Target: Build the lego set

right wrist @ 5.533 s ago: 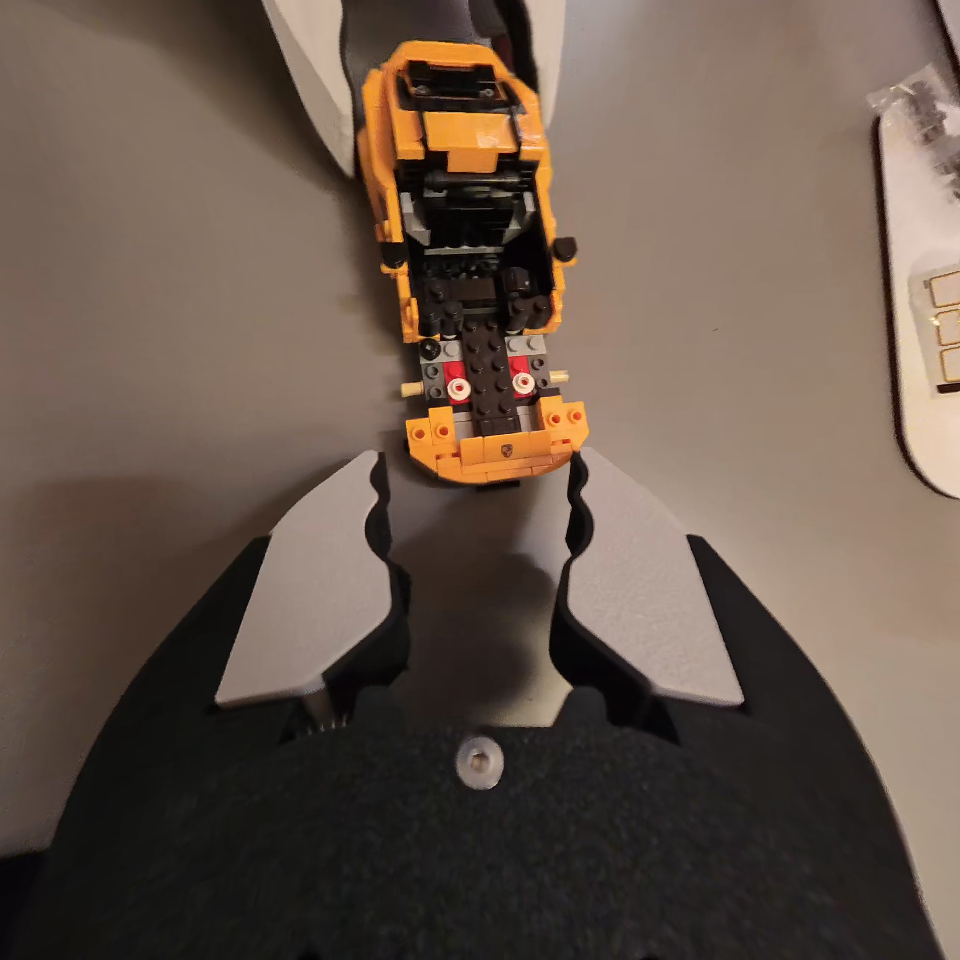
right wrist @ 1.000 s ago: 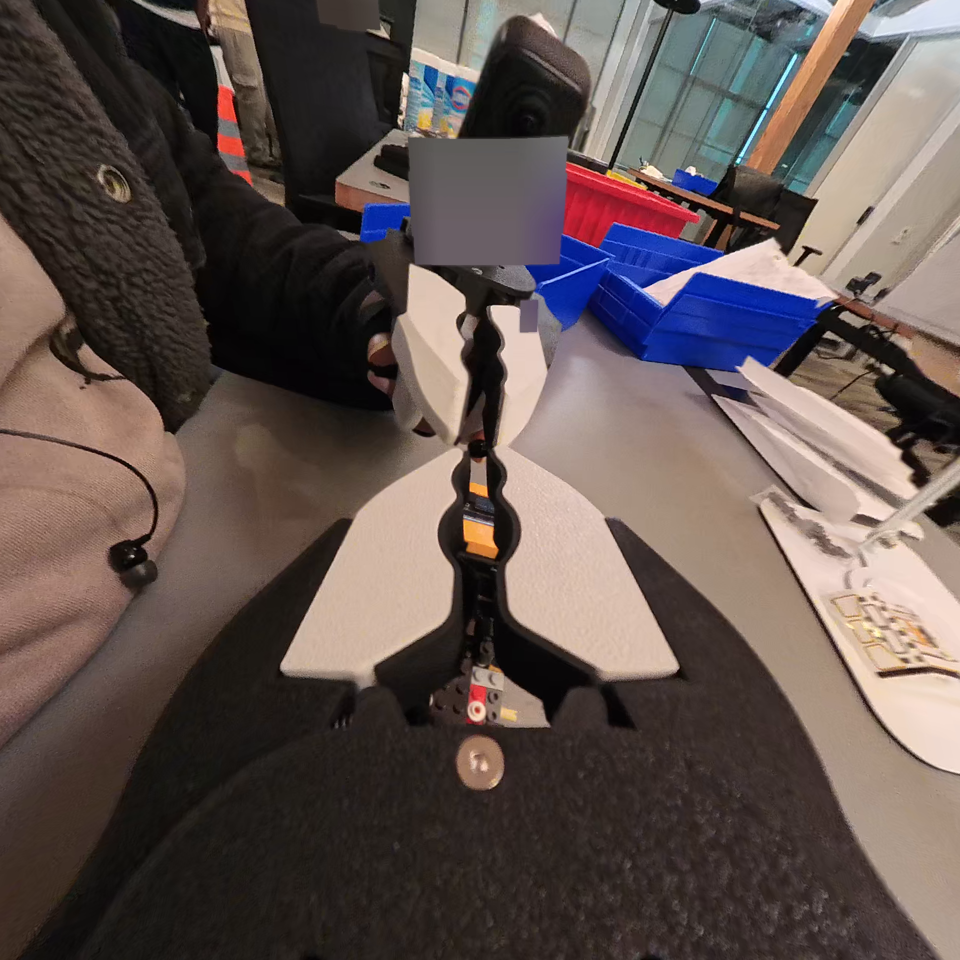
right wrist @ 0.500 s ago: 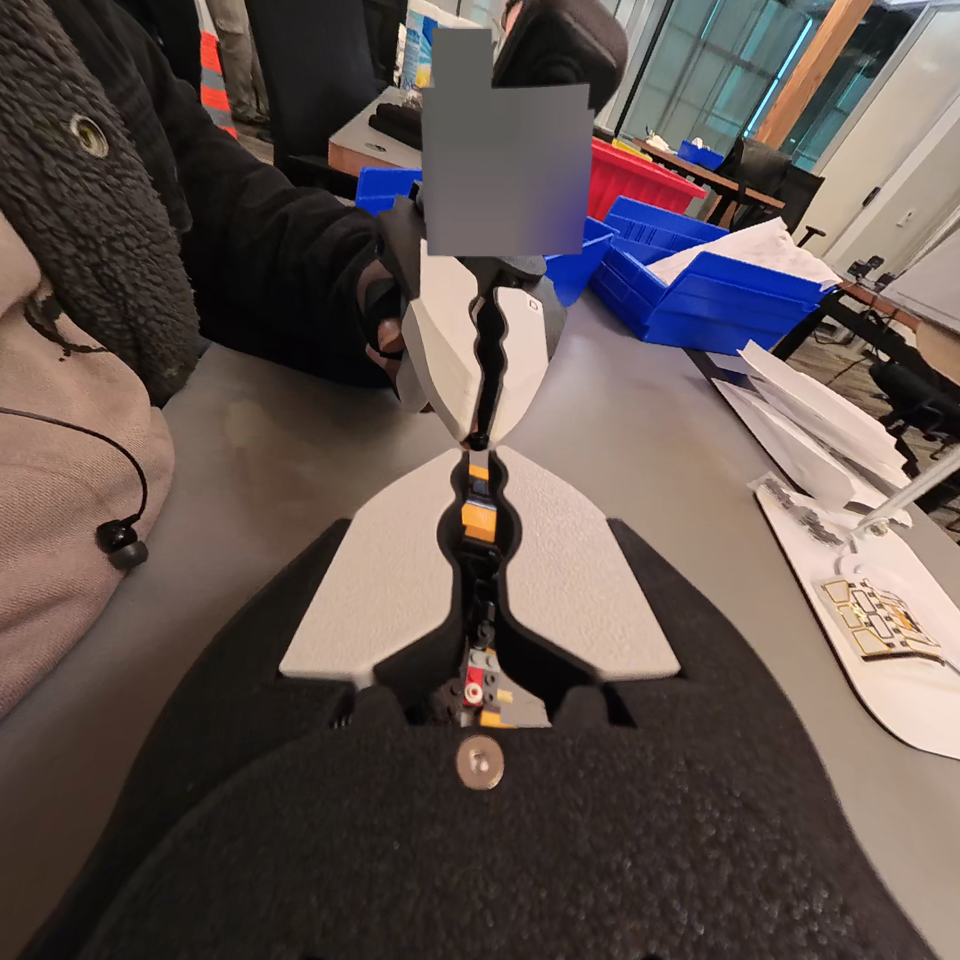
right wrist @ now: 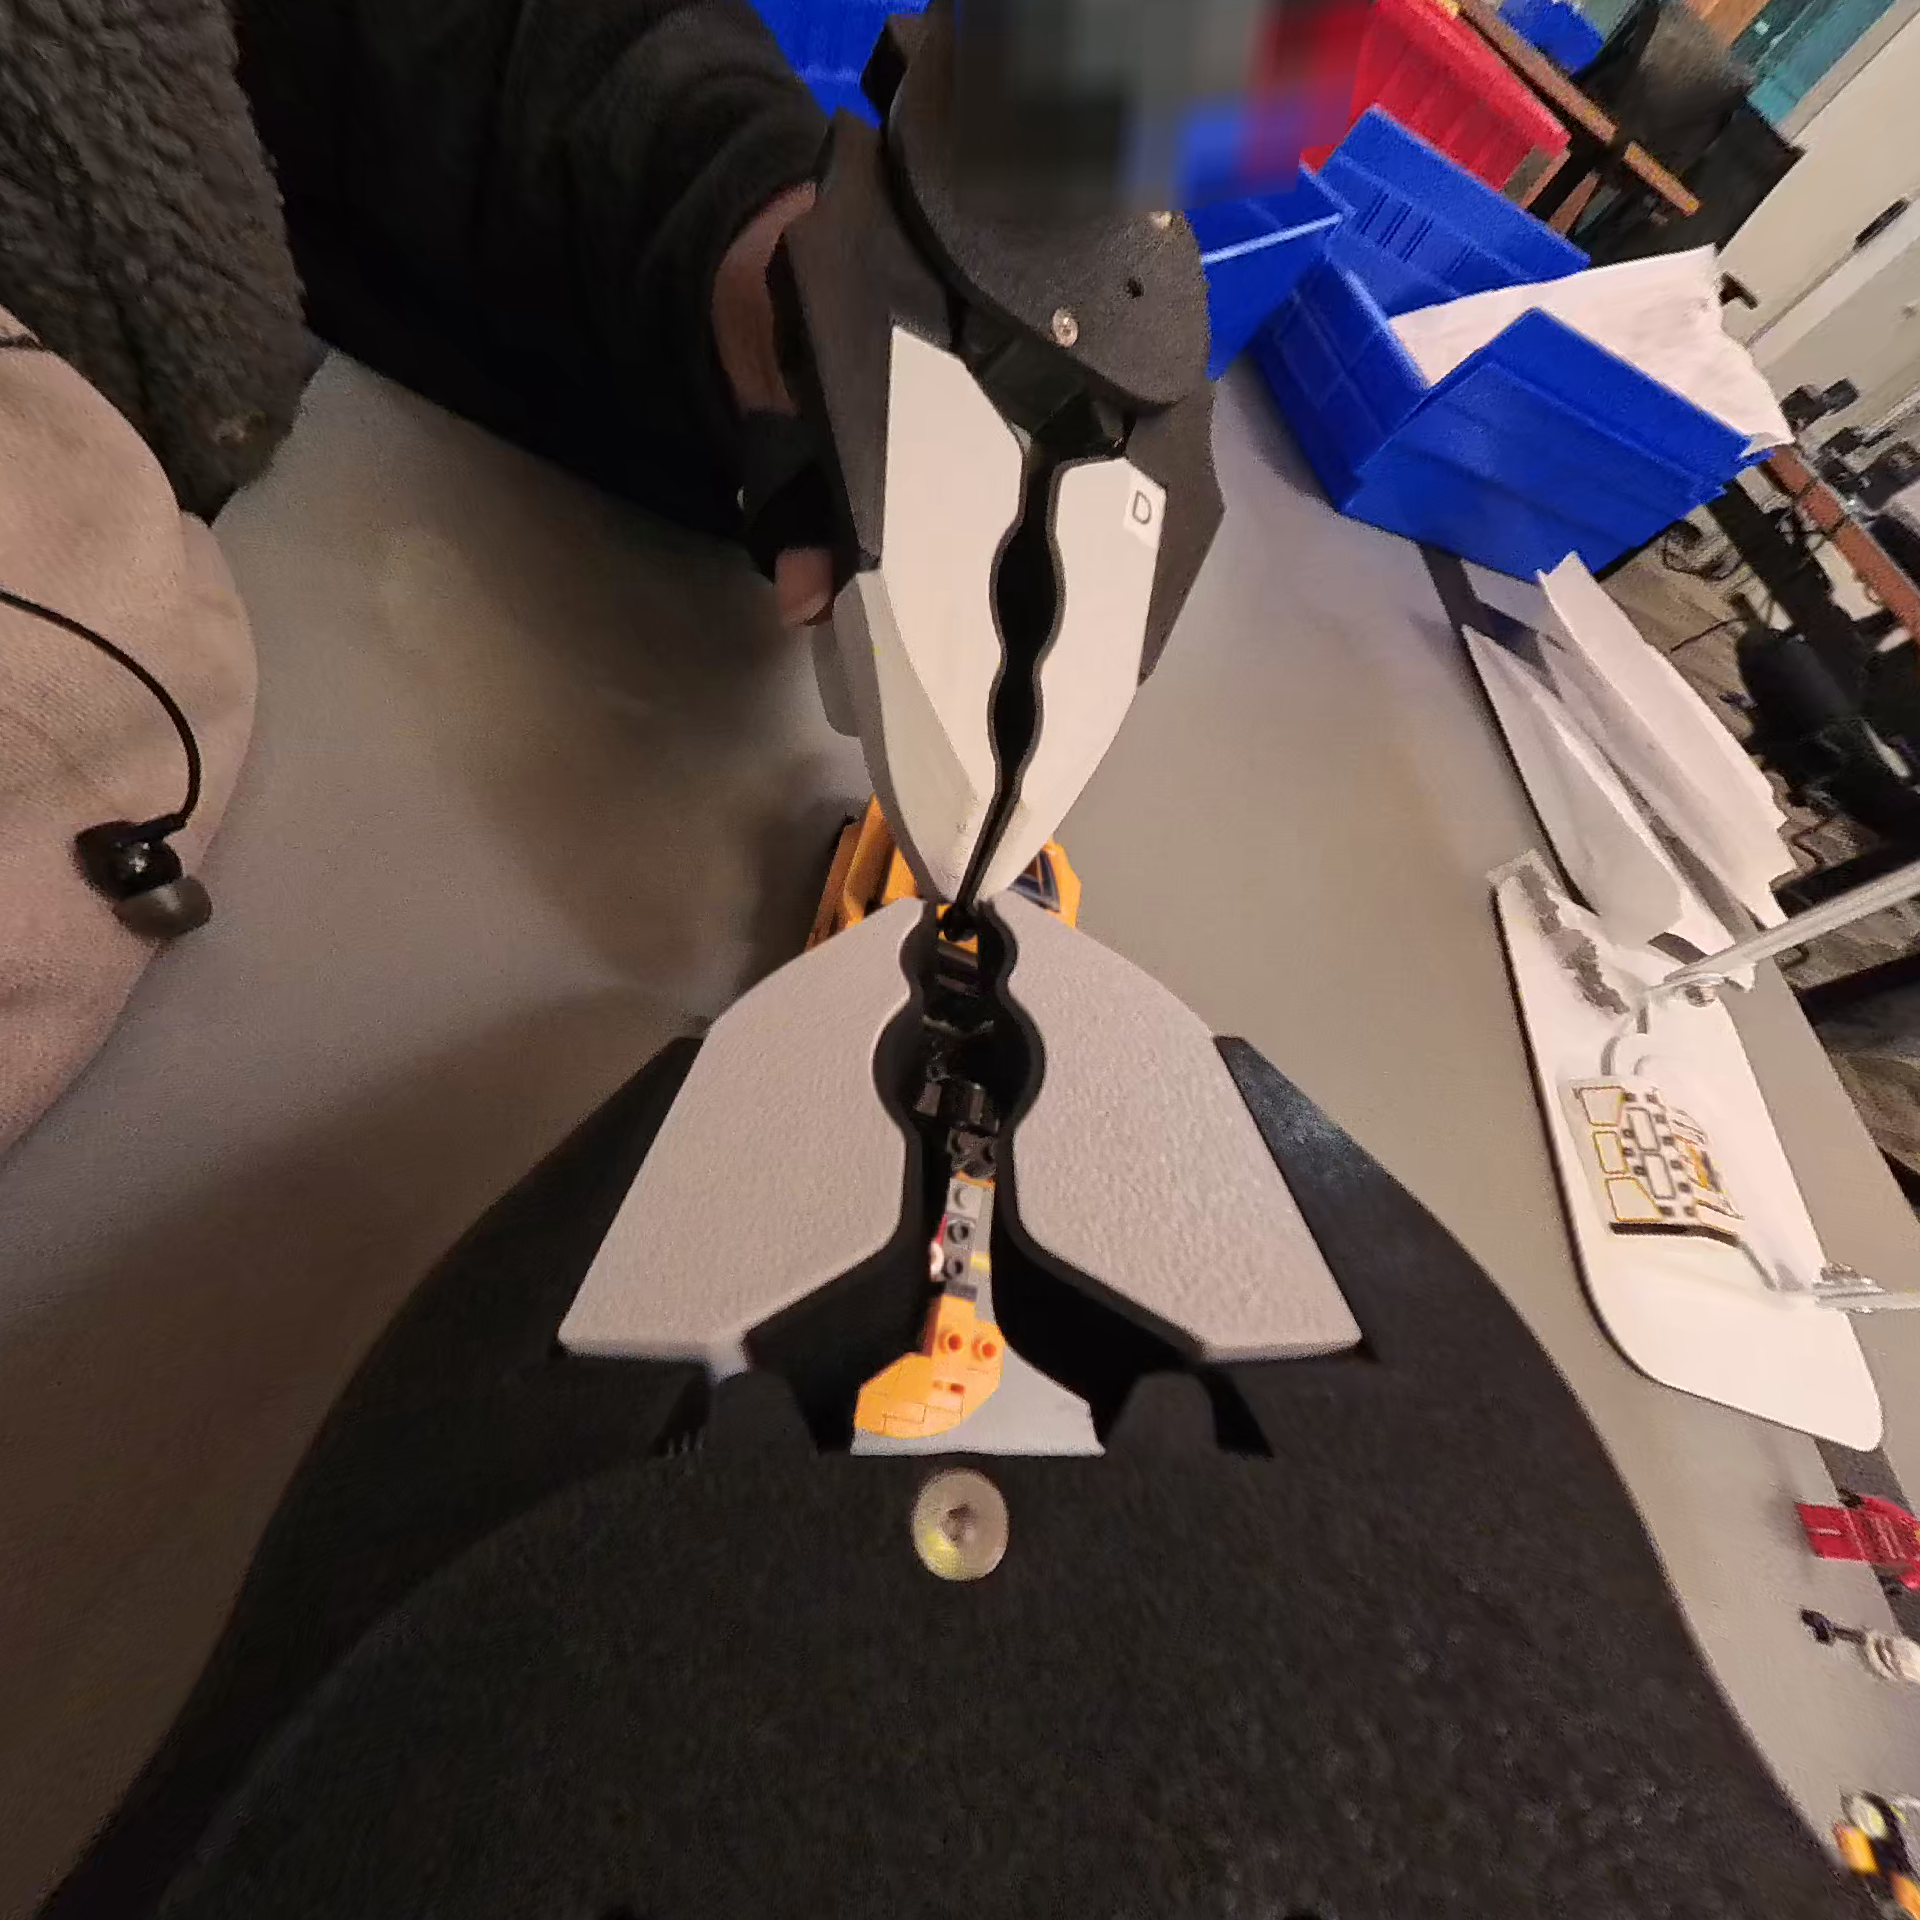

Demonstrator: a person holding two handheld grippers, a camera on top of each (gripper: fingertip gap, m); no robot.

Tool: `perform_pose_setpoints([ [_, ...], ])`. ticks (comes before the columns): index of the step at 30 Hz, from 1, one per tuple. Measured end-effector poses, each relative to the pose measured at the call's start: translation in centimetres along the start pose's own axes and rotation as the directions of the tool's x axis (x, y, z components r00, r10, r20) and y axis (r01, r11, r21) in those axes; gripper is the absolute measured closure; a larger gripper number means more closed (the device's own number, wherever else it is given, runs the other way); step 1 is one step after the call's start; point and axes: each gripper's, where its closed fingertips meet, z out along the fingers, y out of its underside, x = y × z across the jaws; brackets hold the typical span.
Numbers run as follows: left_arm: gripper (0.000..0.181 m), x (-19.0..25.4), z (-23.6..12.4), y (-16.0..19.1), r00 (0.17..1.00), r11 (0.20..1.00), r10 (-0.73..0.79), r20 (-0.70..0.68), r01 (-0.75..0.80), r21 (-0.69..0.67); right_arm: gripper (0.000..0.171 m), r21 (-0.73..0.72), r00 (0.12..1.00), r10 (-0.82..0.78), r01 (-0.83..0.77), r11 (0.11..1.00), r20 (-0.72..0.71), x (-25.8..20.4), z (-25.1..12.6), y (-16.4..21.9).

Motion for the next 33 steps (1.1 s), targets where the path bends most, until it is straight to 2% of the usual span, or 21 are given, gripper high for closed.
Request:
perform_pose_setpoints([
  [8, 0.181, -0.1, 0.4, 0.8, 1.000, 0.999, -0.030, -0.008, 0.030, -0.036, 0.165, -0.062, 1.000, -0.009, 0.010, 0.998, 0.014, -0.3, 0.4, 1.0],
  [12, 0.181, -0.4, 0.4, 0.9, 0.988, 0.988, -0.149, -0.030, 0.148, -0.036, 0.165, -0.087, 0.997, -0.076, 0.073, 0.994, -0.026, -0.1, 0.5, 1.1],
  [17, 0.181, -0.8, 0.1, 0.8, 0.934, 0.937, -0.348, -0.080, 0.347, -0.027, 0.164, -0.145, 0.969, -0.228, 0.212, 0.966, -0.098, 0.3, 0.6, 1.1],
  [24, 0.181, -1.1, 0.2, 0.9, 0.878, 0.883, -0.469, -0.099, 0.468, -0.028, 0.164, -0.222, 0.934, -0.332, 0.298, 0.928, -0.136, 0.5, 1.0, 1.3],
  [33, 0.181, -1.4, 0.1, 0.6, 0.847, 0.852, -0.521, -0.106, 0.523, -0.005, 0.165, -0.221, 0.940, -0.301, 0.263, 0.939, -0.161, 0.9, 1.1, 1.3],
])
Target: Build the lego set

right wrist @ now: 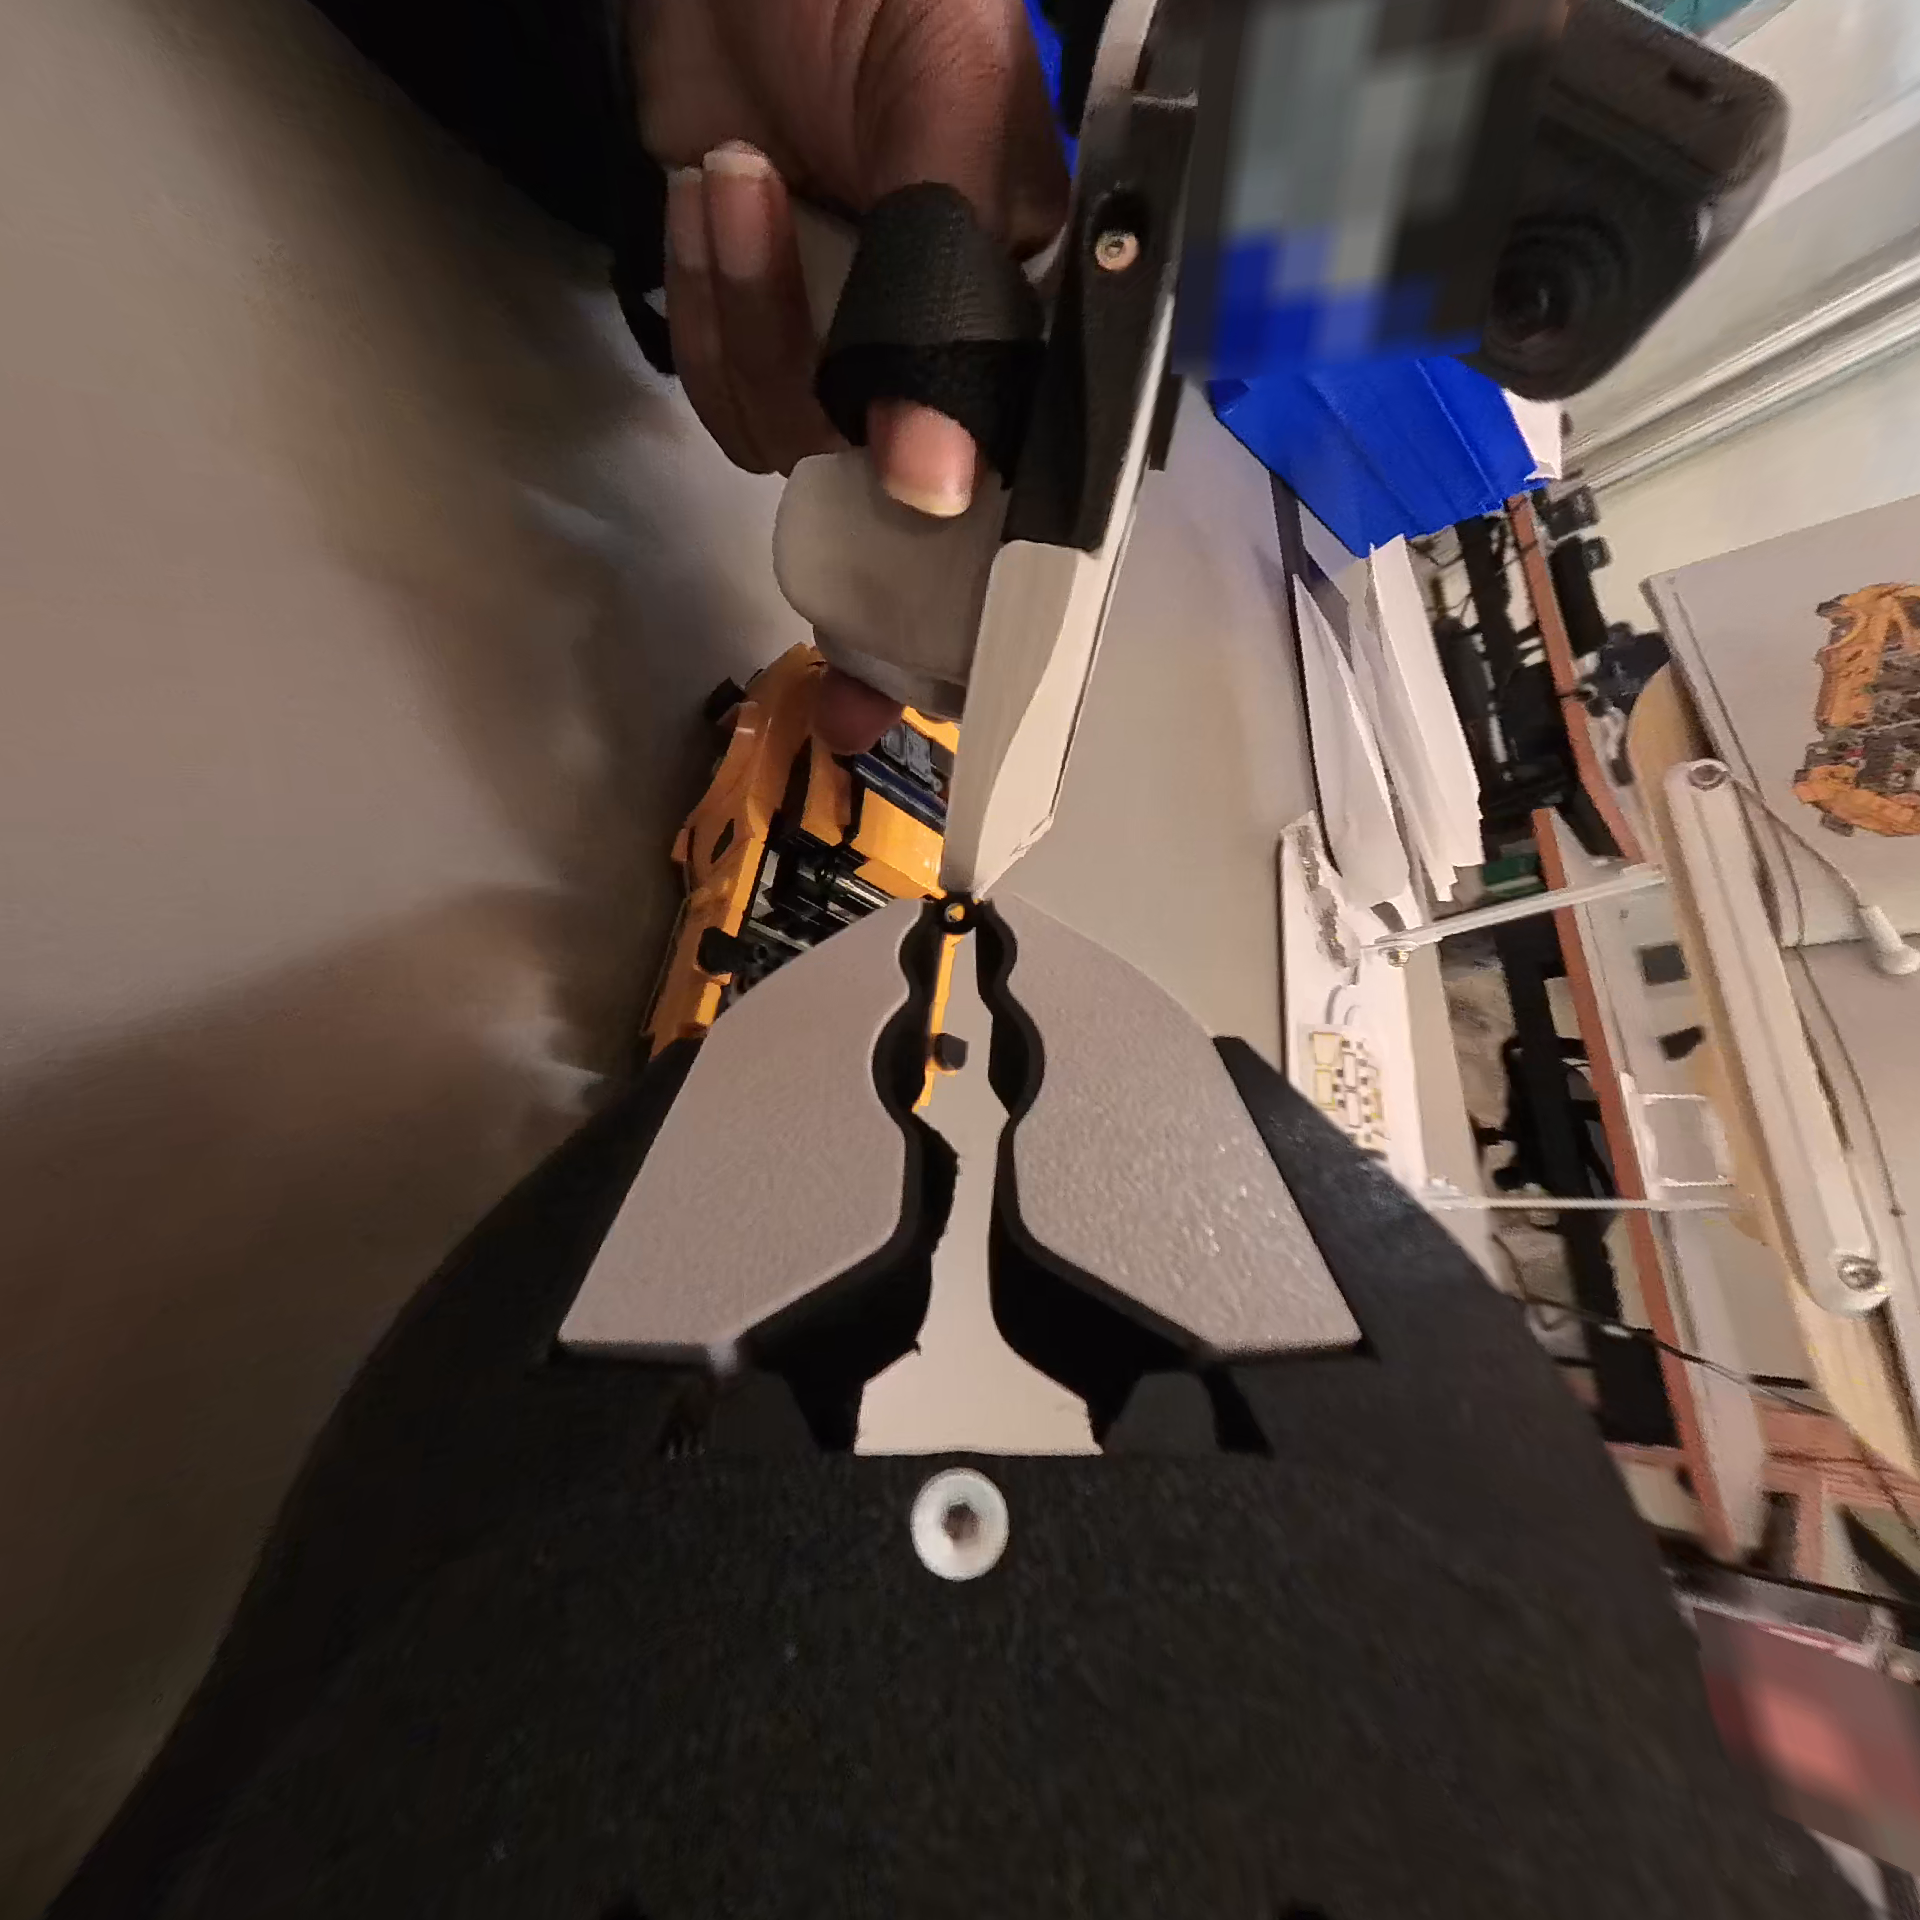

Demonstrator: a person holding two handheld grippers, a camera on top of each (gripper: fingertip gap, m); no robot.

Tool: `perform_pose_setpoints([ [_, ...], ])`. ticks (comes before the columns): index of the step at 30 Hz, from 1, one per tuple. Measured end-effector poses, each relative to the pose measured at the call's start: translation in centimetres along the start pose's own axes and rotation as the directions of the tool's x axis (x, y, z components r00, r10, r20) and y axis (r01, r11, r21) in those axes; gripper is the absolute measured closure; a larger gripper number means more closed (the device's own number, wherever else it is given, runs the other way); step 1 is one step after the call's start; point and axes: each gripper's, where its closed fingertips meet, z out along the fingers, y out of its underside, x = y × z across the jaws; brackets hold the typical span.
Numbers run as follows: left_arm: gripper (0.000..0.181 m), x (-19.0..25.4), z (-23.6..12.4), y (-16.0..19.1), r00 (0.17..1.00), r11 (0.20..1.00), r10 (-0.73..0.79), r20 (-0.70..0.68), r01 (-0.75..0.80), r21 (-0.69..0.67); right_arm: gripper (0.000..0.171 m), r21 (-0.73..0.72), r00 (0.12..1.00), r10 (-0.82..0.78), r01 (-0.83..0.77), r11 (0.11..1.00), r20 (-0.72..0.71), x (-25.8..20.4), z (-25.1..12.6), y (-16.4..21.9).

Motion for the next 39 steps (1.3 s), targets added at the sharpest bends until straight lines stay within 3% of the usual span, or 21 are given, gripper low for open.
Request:
perform_pose_setpoints([
  [4, 0.181, 0.2, -0.6, -0.9, 0.993, 0.992, 0.116, 0.026, -0.117, 0.038, 0.164, 0.043, 0.987, 0.157, -0.159, 0.986, 0.046, 0.9, -0.7, 0.5],
  [11, 0.131, -2.9, -3.0, -1.0, 0.834, 0.876, 0.483, 0.268, -0.465, -0.130, 0.164, -0.122, 0.866, 0.422, -0.404, 0.906, 0.266, 2.2, -3.0, 5.7],
  [13, 0.120, -4.0, -3.2, 0.0, 0.801, 0.845, 0.533, 0.272, -0.494, -0.203, 0.164, -0.181, 0.802, 0.489, -0.454, 0.872, 0.344, 1.5, -3.0, 5.9],
  [16, 0.110, -4.5, -3.0, 1.6, 0.814, 0.834, 0.542, 0.209, -0.489, -0.257, 0.164, -0.249, 0.729, 0.545, -0.486, 0.838, 0.414, 0.0, -2.2, 5.6],
  [21, 0.104, -4.4, -2.8, 2.7, 0.822, 0.819, 0.551, 0.145, -0.499, -0.285, 0.165, -0.329, 0.704, 0.555, -0.448, 0.831, 0.444, -1.6, -1.0, 5.7],
  [39, 0.111, -4.6, -2.3, 3.5, 0.795, 0.789, 0.586, 0.157, -0.515, -0.335, 0.164, -0.439, 0.655, 0.603, -0.423, 0.792, 0.456, -2.8, 0.0, 5.9],
])
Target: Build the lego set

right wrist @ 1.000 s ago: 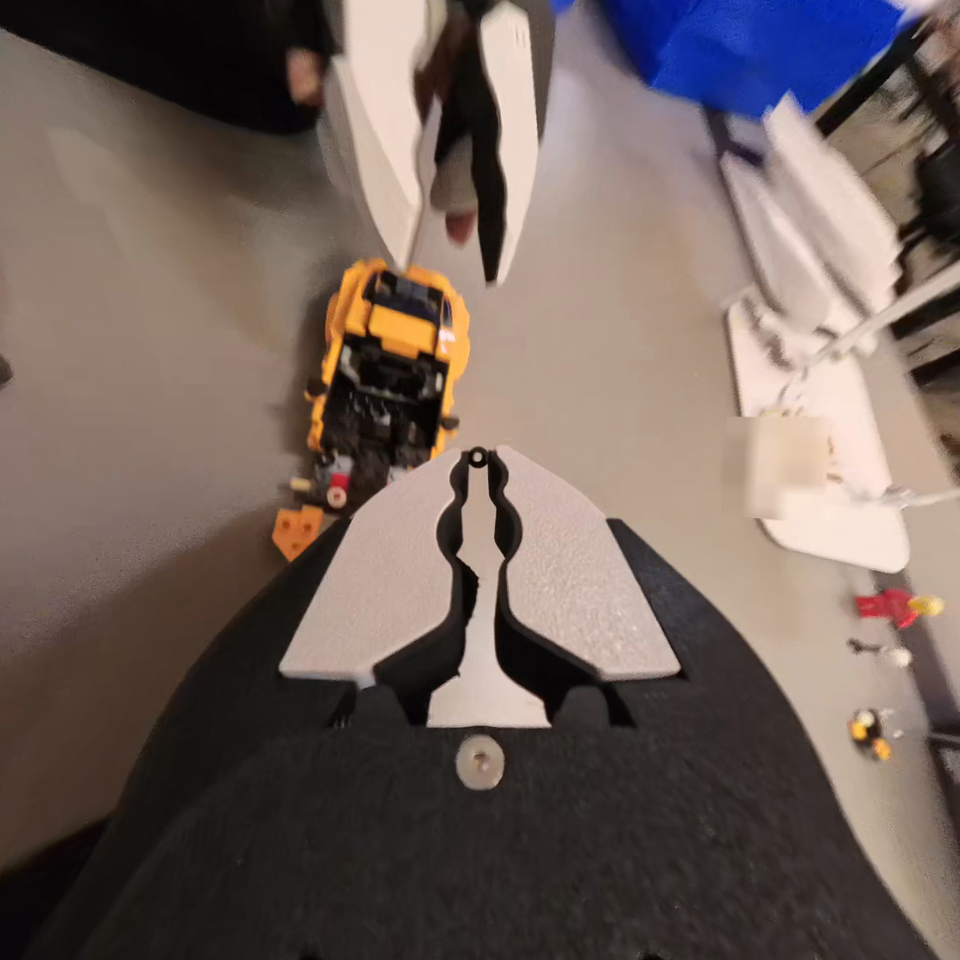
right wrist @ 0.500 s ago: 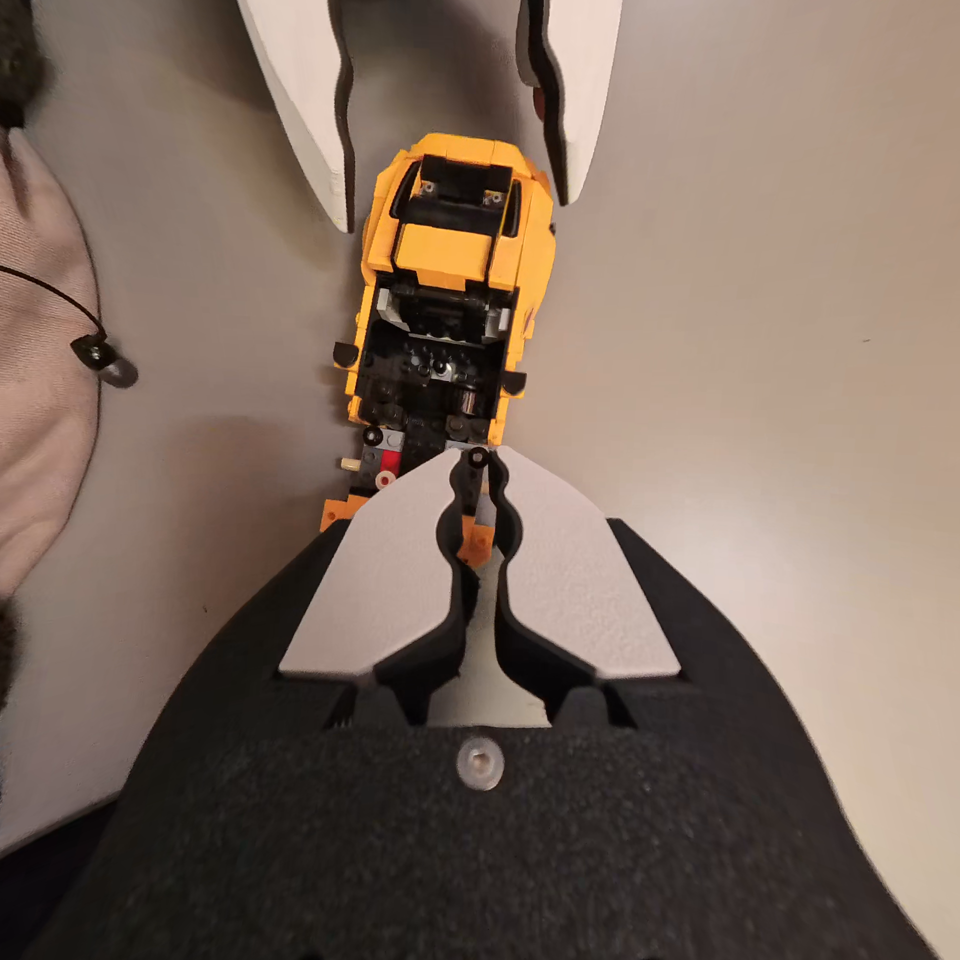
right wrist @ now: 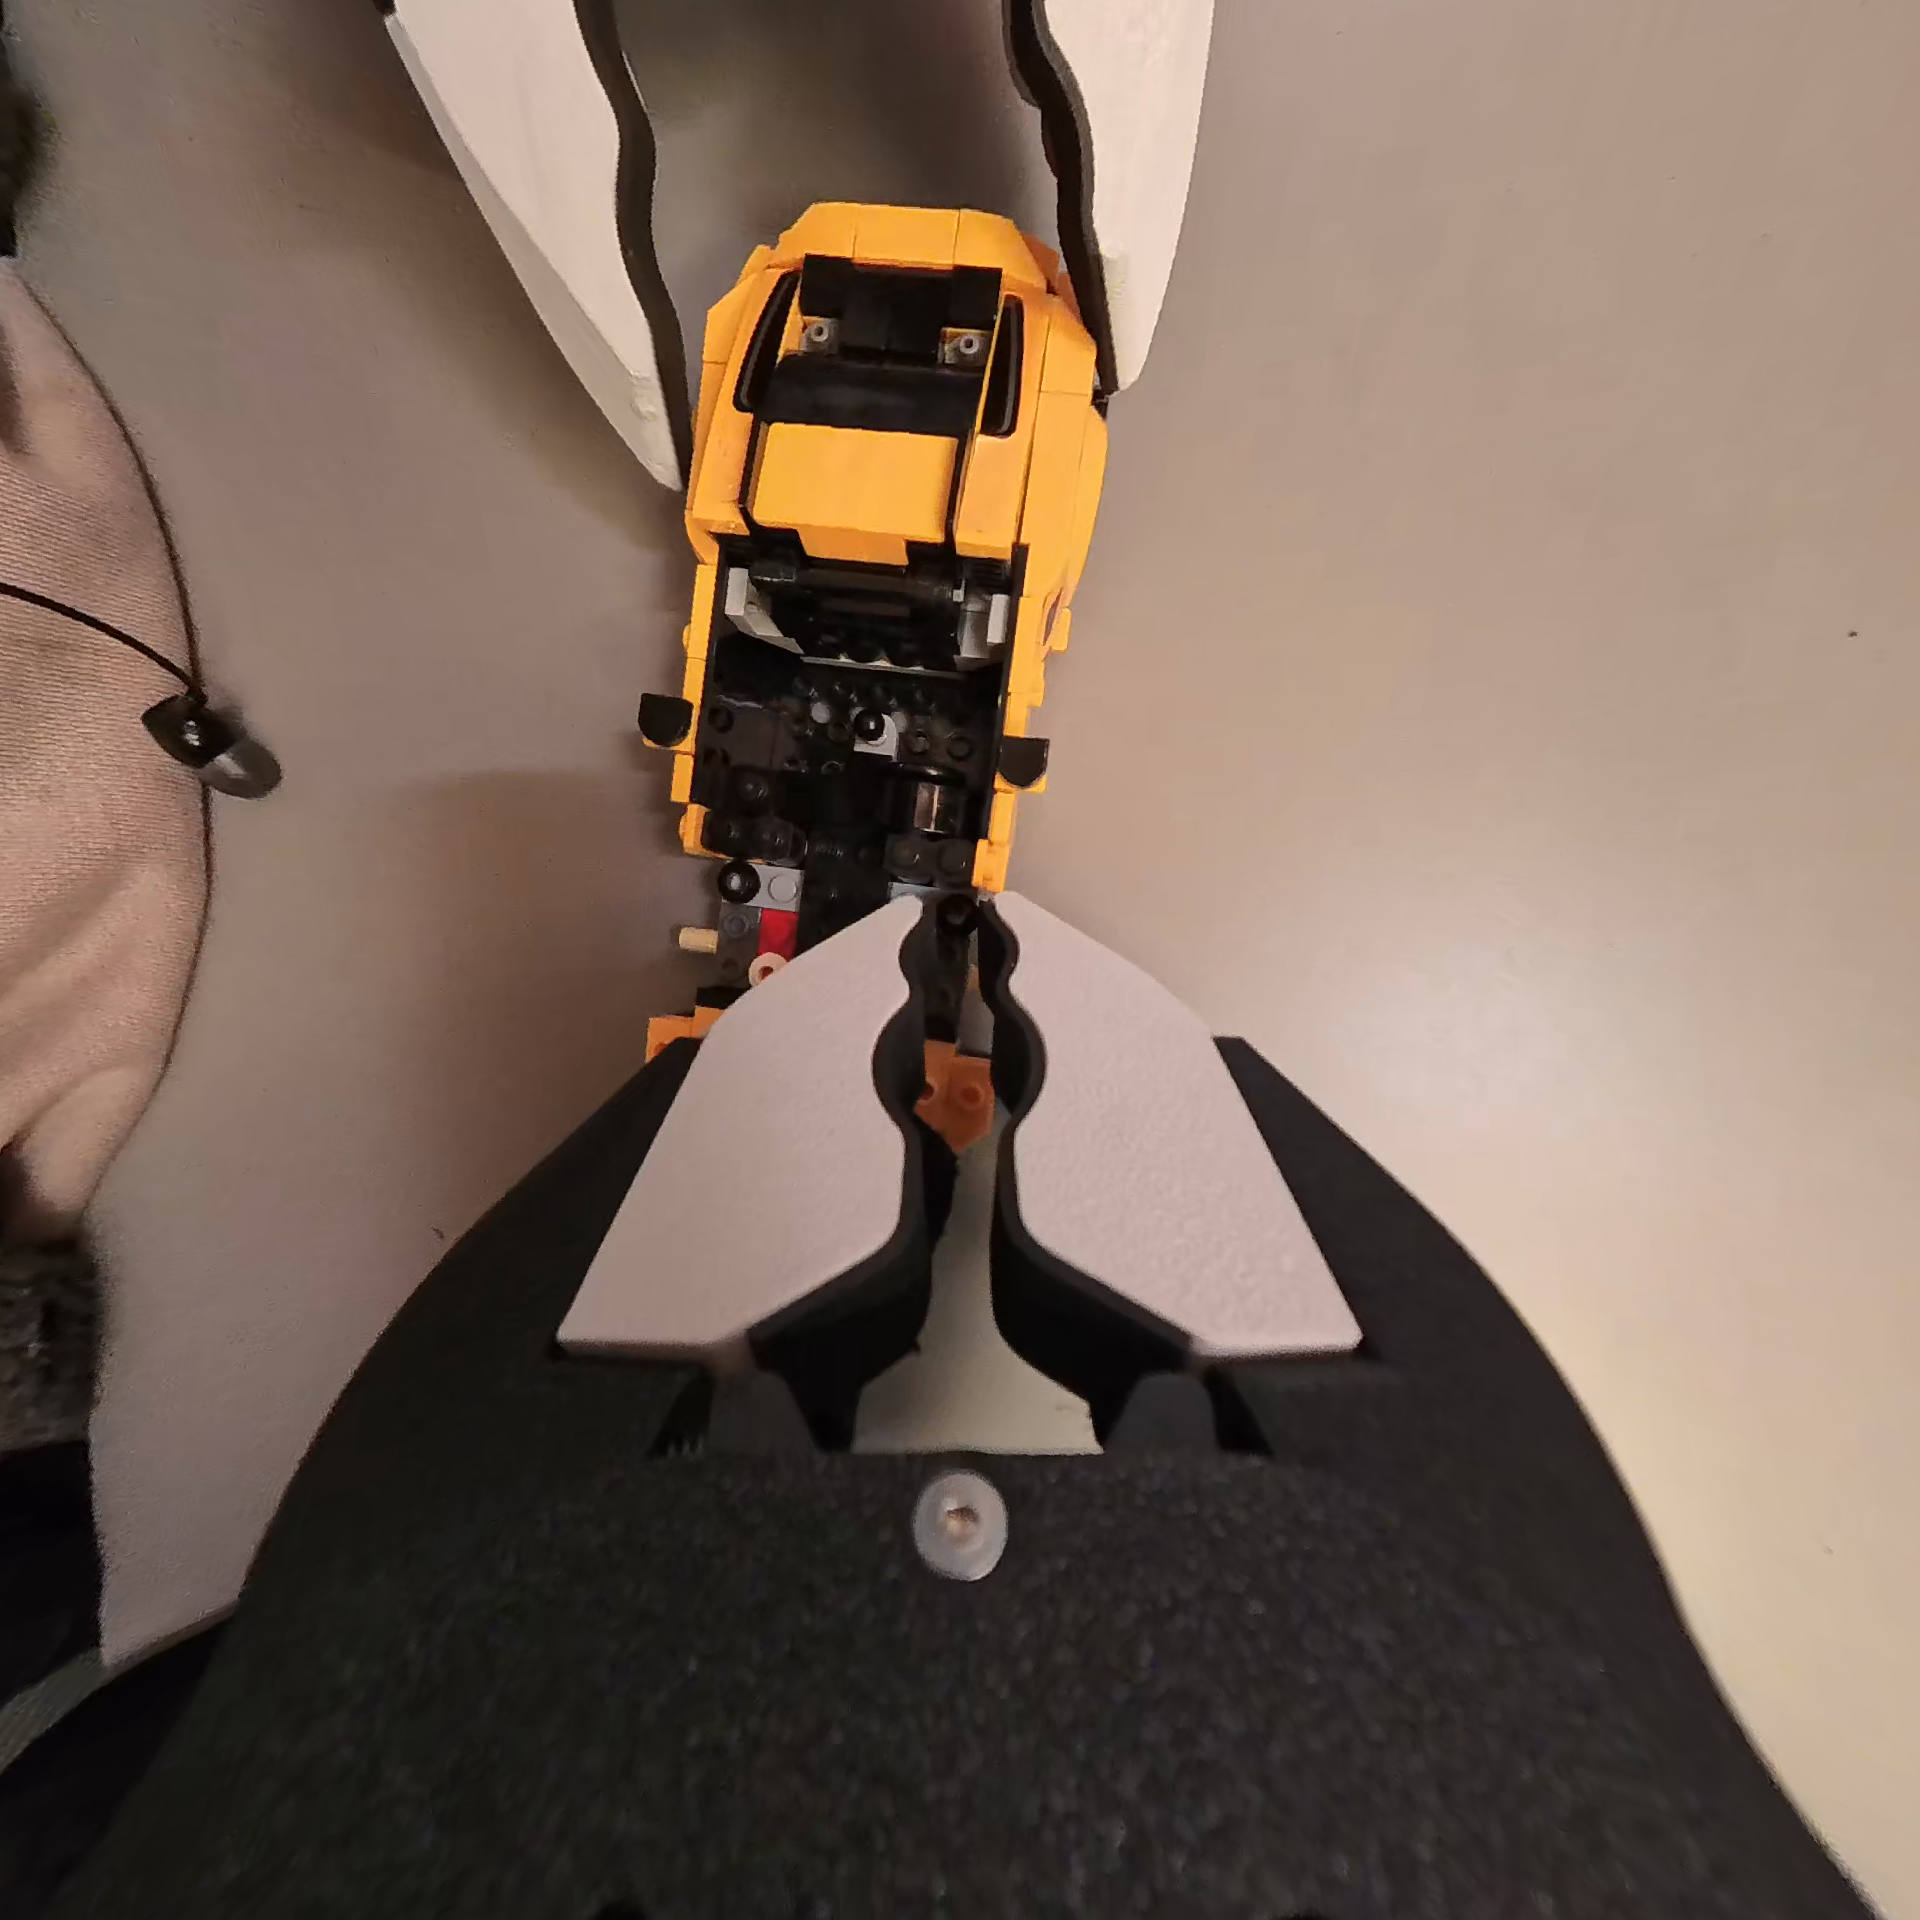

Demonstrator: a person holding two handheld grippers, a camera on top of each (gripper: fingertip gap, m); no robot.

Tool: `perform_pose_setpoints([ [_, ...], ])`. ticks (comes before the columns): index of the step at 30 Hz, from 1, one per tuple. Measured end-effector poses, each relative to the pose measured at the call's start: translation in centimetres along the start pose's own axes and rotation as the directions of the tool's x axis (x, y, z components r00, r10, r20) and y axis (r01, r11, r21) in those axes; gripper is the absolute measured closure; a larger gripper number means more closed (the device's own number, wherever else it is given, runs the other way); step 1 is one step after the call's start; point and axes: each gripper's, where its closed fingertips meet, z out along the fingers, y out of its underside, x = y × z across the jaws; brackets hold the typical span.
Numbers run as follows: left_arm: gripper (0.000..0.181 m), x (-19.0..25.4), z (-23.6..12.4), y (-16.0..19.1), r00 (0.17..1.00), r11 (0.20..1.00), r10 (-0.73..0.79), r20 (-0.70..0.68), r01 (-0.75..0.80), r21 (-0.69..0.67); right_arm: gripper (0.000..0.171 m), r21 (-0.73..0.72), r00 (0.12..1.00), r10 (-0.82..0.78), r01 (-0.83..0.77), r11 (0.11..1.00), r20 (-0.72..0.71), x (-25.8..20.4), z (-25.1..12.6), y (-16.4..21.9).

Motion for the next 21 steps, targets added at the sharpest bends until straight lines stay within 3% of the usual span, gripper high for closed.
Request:
perform_pose_setpoints([
  [21, 0.110, 0.10, 0.05, -0.07, 1.000, 1.000, -0.029, -0.003, 0.029, 0.005, 0.161, 0.040, 0.991, 0.108, -0.111, 0.993, 0.076, -0.19, 0.23, 0.04],
])
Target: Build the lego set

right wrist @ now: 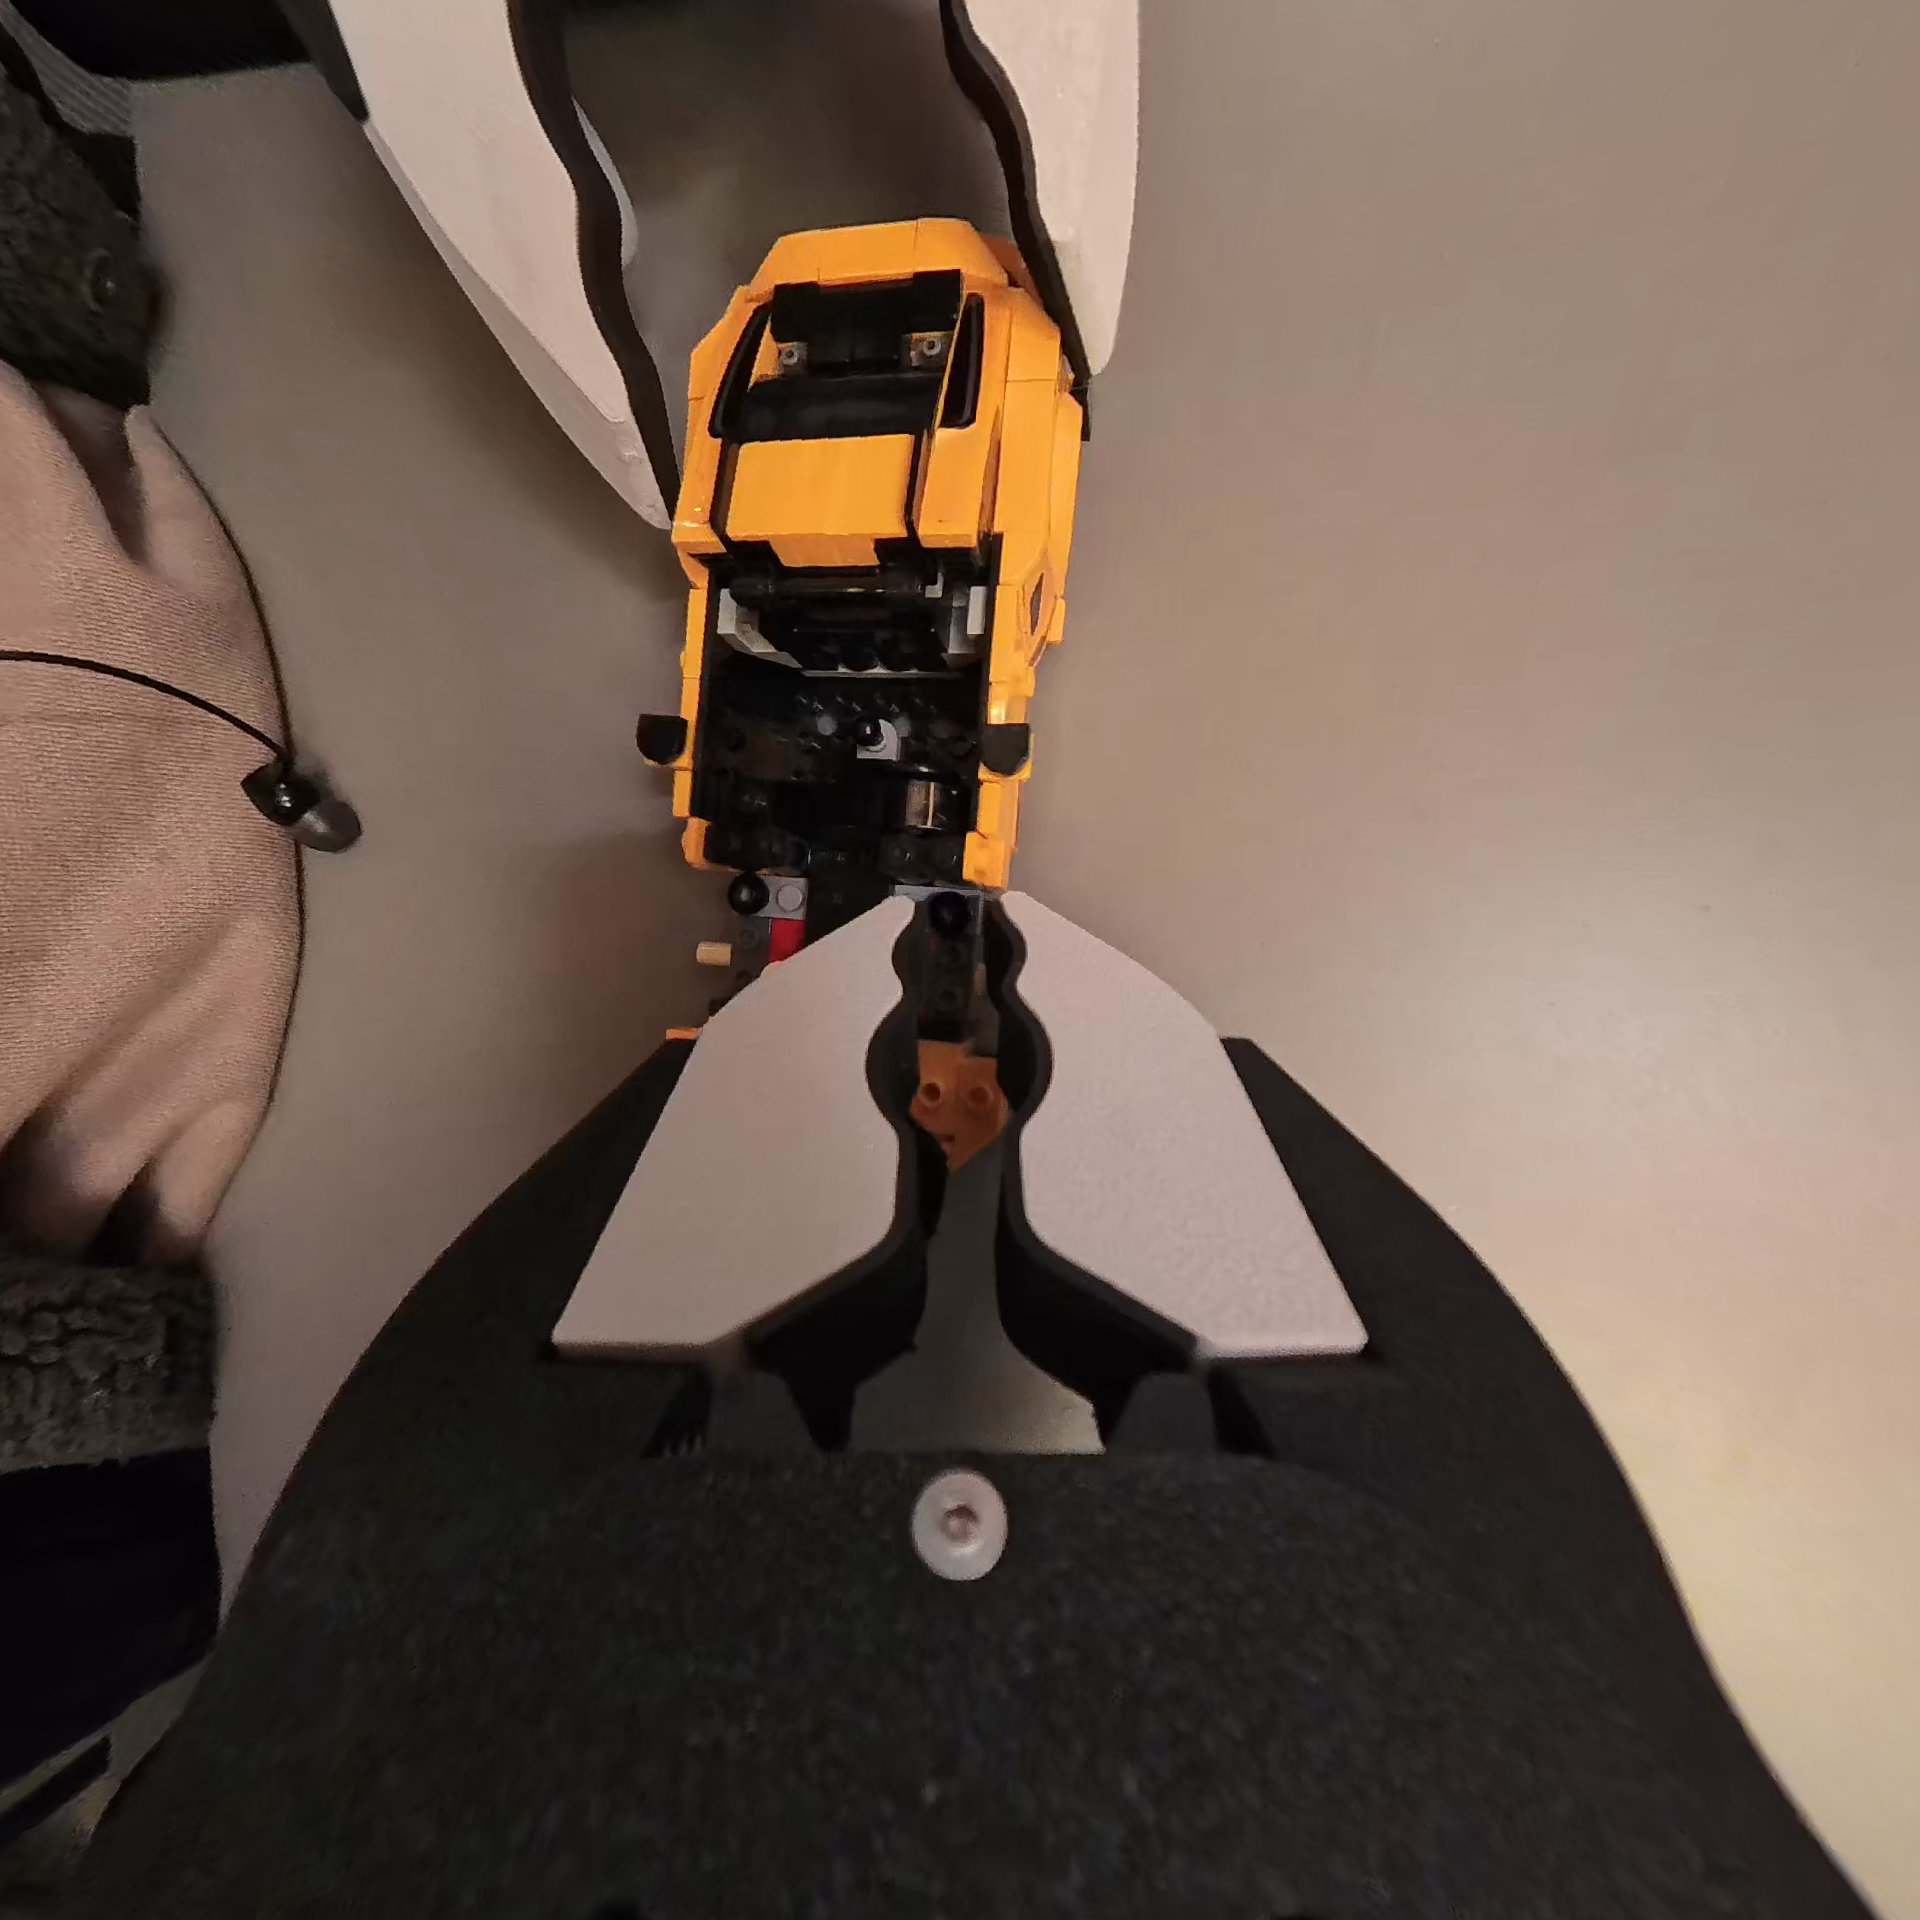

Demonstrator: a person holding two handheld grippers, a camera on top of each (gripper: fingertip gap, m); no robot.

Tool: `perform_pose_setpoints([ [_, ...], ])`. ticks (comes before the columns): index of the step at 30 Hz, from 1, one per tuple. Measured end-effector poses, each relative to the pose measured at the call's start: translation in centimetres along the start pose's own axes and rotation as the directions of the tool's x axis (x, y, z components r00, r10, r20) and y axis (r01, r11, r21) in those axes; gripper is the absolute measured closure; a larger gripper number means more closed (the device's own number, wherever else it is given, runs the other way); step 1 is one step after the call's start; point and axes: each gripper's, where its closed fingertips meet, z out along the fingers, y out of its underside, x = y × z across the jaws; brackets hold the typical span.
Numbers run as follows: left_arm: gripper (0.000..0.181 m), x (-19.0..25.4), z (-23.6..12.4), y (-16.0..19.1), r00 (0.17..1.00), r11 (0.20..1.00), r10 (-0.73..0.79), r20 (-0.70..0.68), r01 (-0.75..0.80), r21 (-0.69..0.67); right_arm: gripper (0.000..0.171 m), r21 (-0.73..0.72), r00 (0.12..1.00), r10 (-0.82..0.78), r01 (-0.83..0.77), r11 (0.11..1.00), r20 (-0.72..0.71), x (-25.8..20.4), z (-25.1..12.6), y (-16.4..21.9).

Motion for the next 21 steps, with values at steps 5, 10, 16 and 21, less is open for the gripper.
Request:
perform_pose_setpoints([
  [5, 0.110, 0.00, -0.02, 0.02, 1.000, 1.000, 0.002, 0.000, -0.002, -0.001, 0.161, 0.022, 1.000, 0.024, -0.024, 0.999, 0.020, 0.04, 0.02, -0.02],
  [10, 0.111, 0.00, -0.03, 0.04, 1.000, 1.000, 0.004, 0.000, -0.004, -0.002, 0.161, 0.040, 0.997, 0.061, -0.062, 0.997, 0.046, 0.04, 0.04, -0.03],
  [16, 0.111, 0.01, -0.06, 0.09, 1.000, 1.000, 0.008, 0.001, -0.008, -0.004, 0.161, 0.058, 0.992, 0.101, -0.106, 0.993, 0.070, 0.04, 0.06, -0.06],
  [21, 0.111, 0.02, -0.07, 0.10, 1.000, 1.000, 0.009, 0.001, -0.009, -0.006, 0.160, 0.075, 0.984, 0.142, -0.151, 0.986, 0.108, -0.16, -0.02, -0.29],
])
